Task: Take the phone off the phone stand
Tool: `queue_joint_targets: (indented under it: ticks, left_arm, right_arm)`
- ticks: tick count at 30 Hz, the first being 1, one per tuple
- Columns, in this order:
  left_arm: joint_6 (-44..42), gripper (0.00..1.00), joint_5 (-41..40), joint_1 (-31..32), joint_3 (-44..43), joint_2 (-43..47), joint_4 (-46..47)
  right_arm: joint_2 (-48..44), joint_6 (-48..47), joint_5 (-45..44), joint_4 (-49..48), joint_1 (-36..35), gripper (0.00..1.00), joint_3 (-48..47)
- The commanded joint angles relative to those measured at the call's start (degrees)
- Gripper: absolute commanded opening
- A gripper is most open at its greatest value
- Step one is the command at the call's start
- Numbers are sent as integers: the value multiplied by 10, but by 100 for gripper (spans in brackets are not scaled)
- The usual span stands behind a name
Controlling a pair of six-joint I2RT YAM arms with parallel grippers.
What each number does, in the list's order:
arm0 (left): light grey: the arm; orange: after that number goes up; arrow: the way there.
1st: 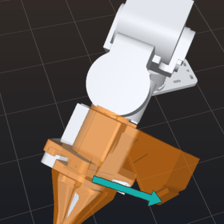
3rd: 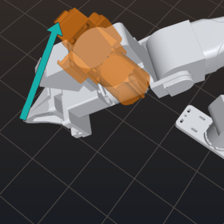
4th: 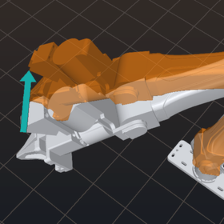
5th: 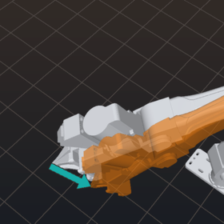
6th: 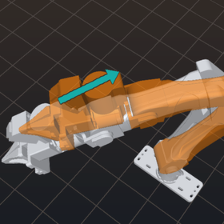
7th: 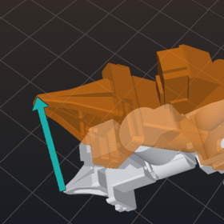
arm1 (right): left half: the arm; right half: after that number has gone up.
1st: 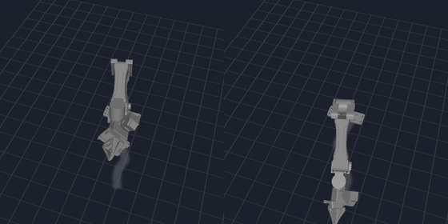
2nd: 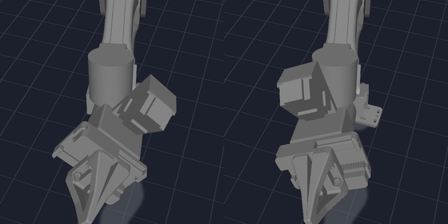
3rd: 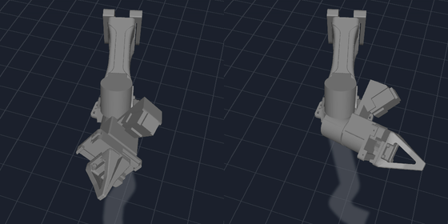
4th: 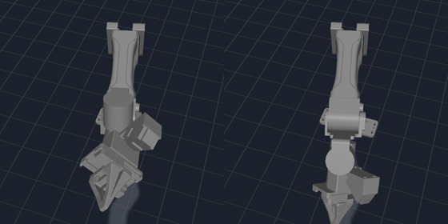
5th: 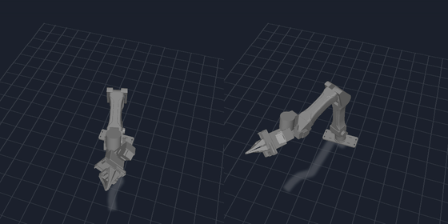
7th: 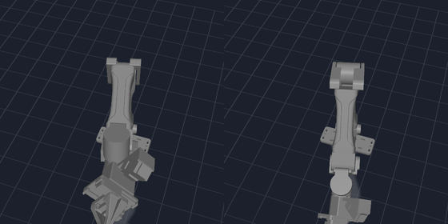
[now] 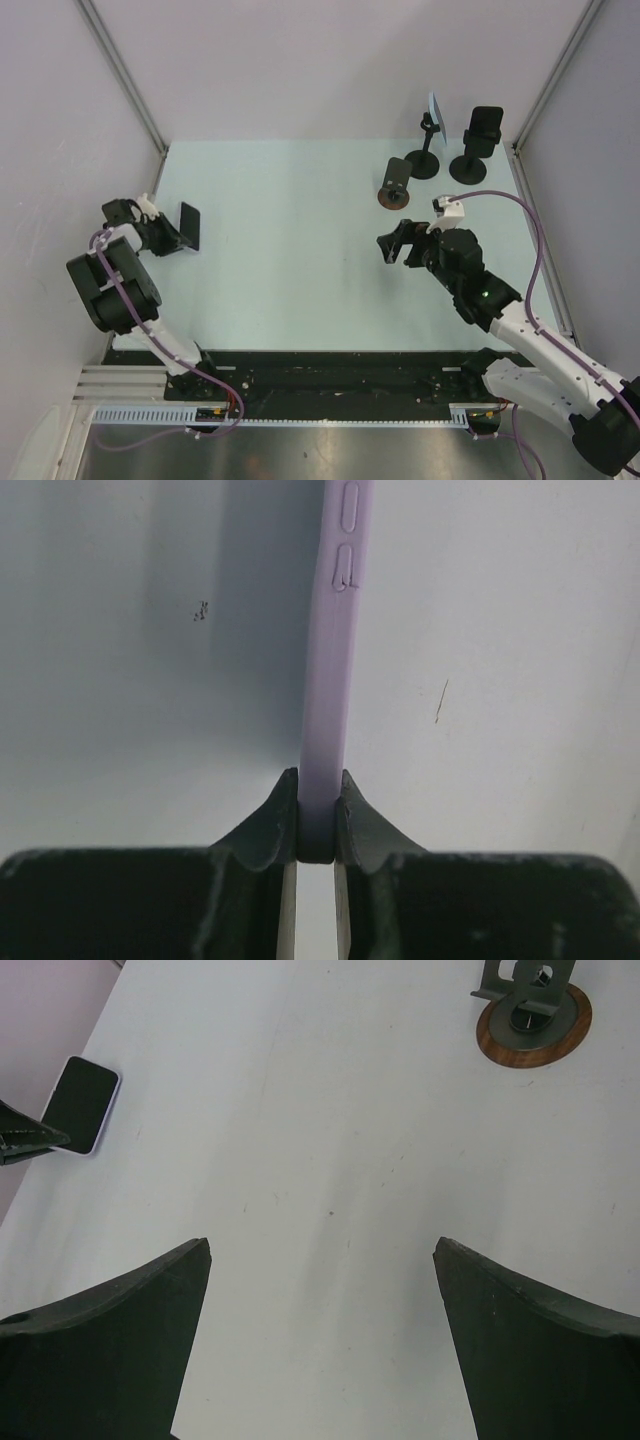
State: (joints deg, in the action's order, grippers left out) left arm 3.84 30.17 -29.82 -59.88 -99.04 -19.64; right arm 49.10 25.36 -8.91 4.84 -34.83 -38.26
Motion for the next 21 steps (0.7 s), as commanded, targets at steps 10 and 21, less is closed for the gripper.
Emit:
queue_joint_targets:
  ticks: [10, 21]
  left_arm:
    - [-33, 46, -93, -14, -24, -30, -16]
    - [-20, 99, -165, -11, -21, -2, -18]
  right_arm:
    - [13, -12, 4, -28, -9, 100, 6]
    - [17, -11, 12, -31, -9, 100, 7]
